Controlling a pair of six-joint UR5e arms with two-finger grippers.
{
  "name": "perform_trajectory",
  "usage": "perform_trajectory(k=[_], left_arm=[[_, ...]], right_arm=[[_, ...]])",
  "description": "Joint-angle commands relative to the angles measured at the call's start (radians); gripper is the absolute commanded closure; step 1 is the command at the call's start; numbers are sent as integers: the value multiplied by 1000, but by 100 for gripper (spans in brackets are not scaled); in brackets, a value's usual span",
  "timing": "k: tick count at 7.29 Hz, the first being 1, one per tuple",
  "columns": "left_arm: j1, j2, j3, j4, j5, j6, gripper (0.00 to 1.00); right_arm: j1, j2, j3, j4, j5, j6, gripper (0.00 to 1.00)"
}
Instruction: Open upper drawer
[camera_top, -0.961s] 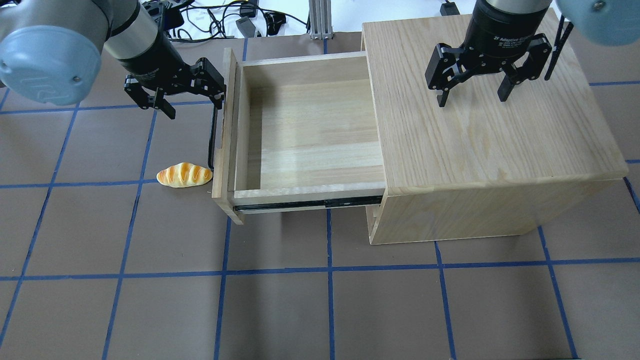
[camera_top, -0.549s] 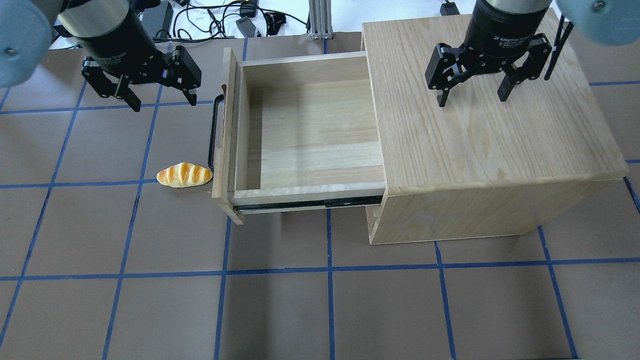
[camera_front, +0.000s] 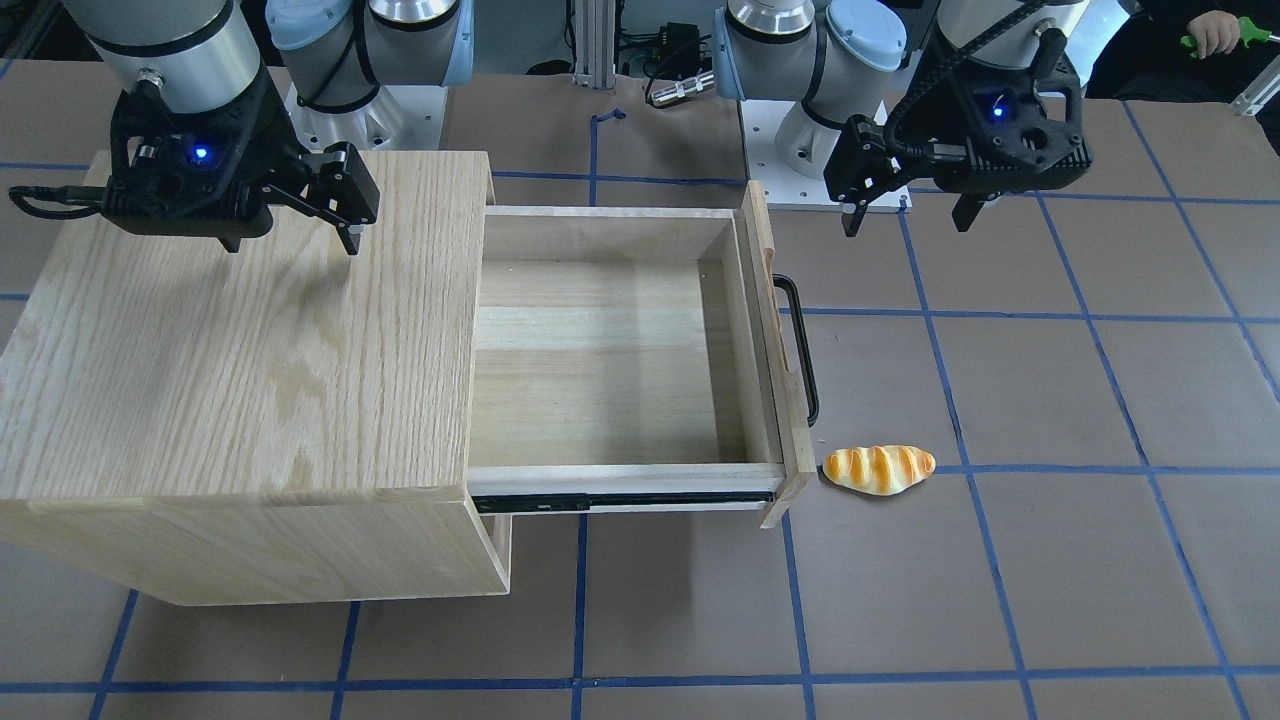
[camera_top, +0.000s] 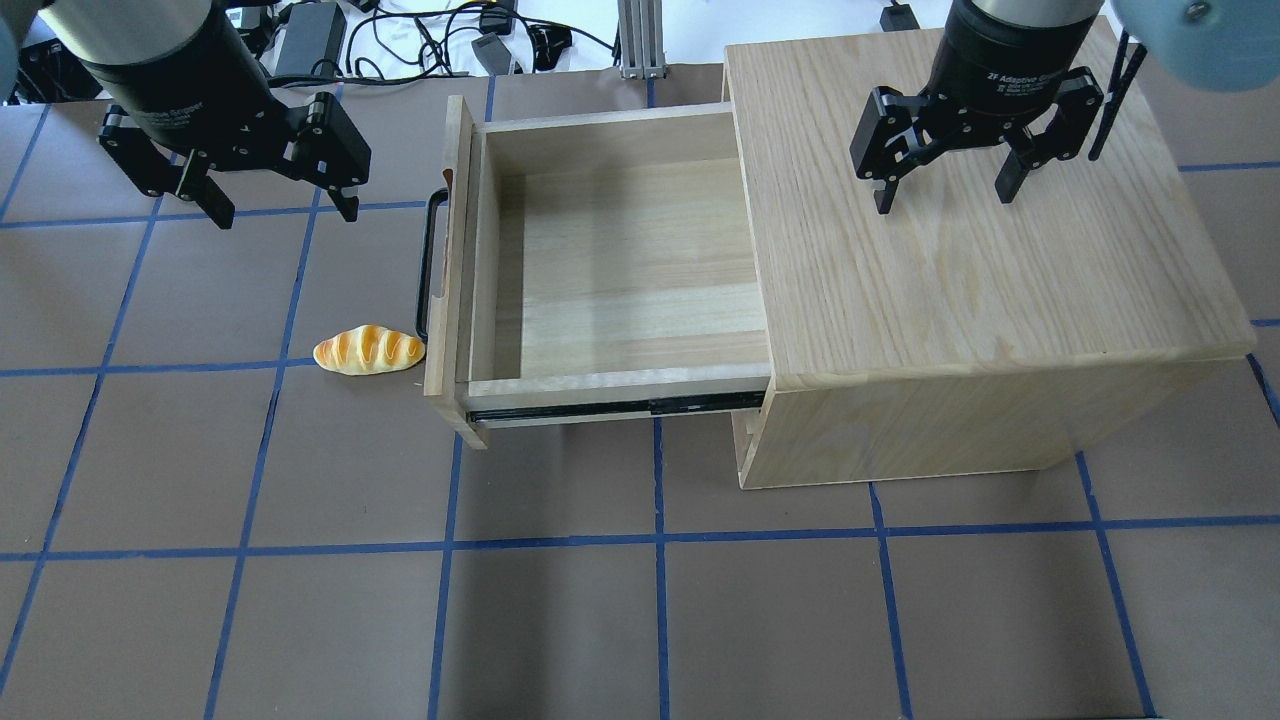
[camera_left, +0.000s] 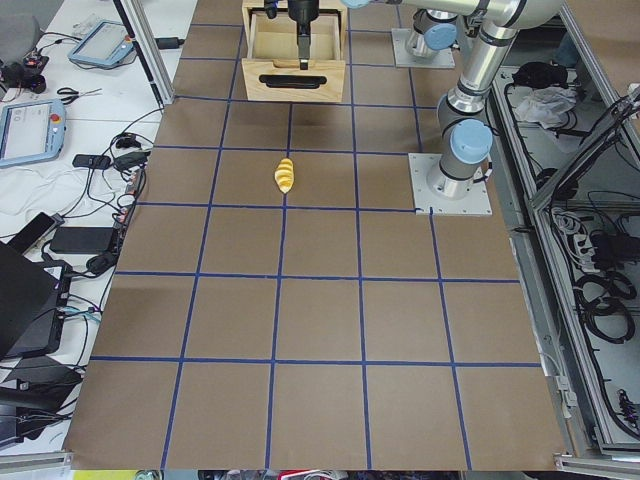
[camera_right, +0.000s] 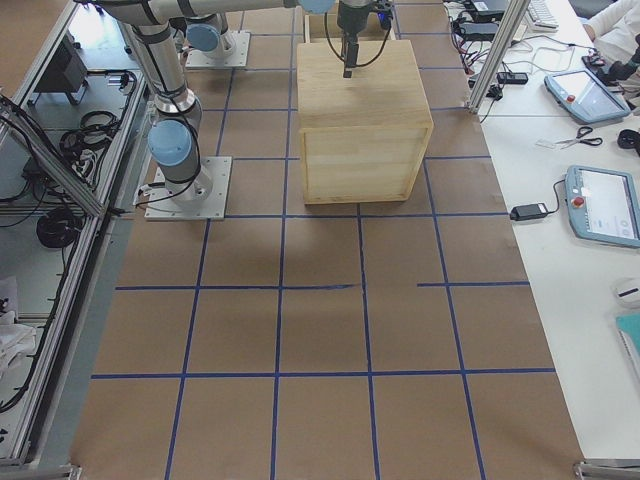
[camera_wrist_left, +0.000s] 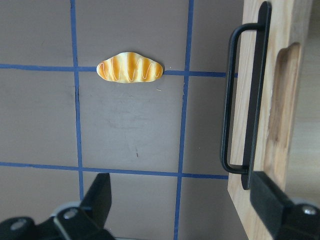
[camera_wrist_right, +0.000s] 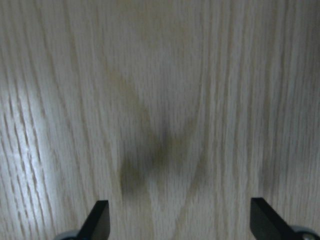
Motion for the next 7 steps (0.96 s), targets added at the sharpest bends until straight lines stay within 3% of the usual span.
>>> perform_trajectory(k=[1,2,7], left_arm=[[-7,-21,-16,120,-8,1,0],[-13,-31,-41,178,-26,-8,0],[-17,-12,-62,180,-49,-19,0]], right_arm=[[0,0,1,0,0,0,0],[0,0,0,0,0,0,0],[0,0,0,0,0,0,0]])
